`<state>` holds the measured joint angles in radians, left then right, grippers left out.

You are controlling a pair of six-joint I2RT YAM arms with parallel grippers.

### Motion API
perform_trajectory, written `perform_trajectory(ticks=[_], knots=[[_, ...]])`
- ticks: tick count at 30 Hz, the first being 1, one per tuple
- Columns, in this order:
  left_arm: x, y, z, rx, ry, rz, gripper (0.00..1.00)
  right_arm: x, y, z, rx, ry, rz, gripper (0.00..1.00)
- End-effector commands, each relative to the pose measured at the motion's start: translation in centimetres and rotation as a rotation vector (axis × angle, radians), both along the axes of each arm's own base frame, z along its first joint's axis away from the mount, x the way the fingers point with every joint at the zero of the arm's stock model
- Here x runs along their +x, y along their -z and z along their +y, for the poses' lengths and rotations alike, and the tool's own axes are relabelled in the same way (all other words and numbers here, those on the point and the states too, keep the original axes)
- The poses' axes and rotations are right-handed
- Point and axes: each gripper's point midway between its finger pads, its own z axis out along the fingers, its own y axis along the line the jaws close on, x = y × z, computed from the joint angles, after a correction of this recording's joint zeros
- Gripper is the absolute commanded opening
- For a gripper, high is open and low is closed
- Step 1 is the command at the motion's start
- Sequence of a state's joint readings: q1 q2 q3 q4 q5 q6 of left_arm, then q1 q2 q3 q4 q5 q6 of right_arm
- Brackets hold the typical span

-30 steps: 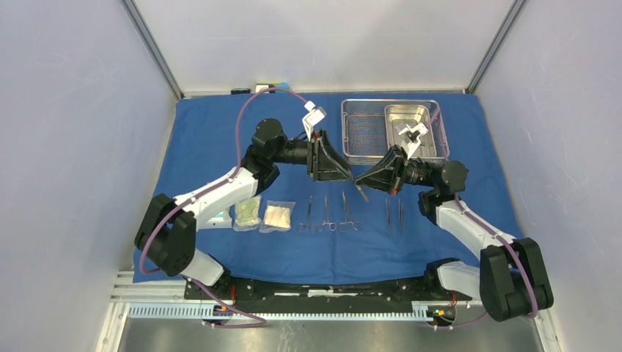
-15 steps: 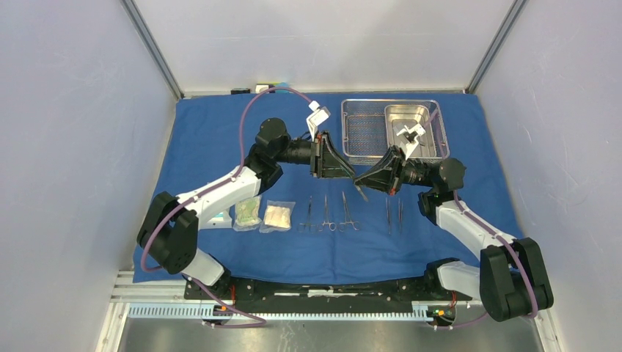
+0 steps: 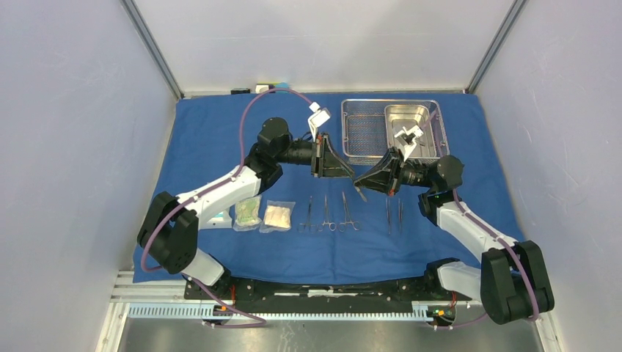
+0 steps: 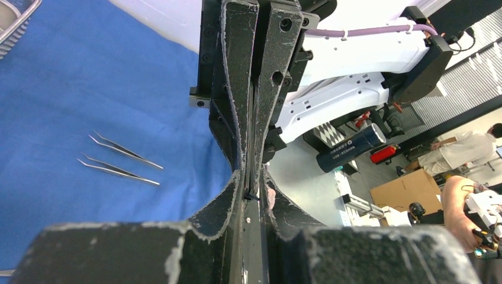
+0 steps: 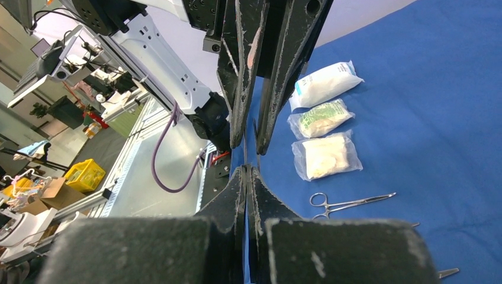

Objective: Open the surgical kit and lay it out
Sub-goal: Place the medical item in the surgical kit.

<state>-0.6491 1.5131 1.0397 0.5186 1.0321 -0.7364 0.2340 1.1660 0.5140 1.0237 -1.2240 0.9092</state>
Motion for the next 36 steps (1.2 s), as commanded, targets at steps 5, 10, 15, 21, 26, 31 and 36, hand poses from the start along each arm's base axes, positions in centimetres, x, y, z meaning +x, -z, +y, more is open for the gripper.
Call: perform_trajectory(ticks=[5, 10, 15, 21, 26, 31, 36], knots=[[-0.2, -1.9, -0.2, -0.018, 0.025, -0.111, 0.23, 0.5, 0.0, 0.0, -0.019, 0.015, -0.044, 0.0], [1.0, -1.1, 0.1, 0.032, -0.036, -0.14, 0.52, 2.0, 2.0, -0.6, -0.112, 0.062, -0.062, 0.0], [3.7, -0.1, 1.3, 0.109, -0.167, -0.18, 0.77, 5.4, 6.4, -3.3, -0.423, 0.268, -0.1, 0.0], [8.0, 1.7, 3.3, 0.236, -0.394, -0.202, 1.0, 8.2, 10.7, -9.6, -0.668, 0.646, -0.042, 0.0], [10.4, 1.9, 5.5, 0.286, -0.511, -0.205, 1.0, 8.4, 13.5, -13.7, -0.754, 0.837, 0.064, 0.0], [11.2, 2.7, 6.4, 0.334, -0.538, -0.215, 1.0, 7.2, 17.2, -17.2, -0.861, 0.965, 0.236, 0.0], [11.5, 3.9, 6.4, 0.357, -0.542, -0.196, 1.0, 5.8, 19.0, -18.8, -0.902, 1.024, 0.358, 0.0]])
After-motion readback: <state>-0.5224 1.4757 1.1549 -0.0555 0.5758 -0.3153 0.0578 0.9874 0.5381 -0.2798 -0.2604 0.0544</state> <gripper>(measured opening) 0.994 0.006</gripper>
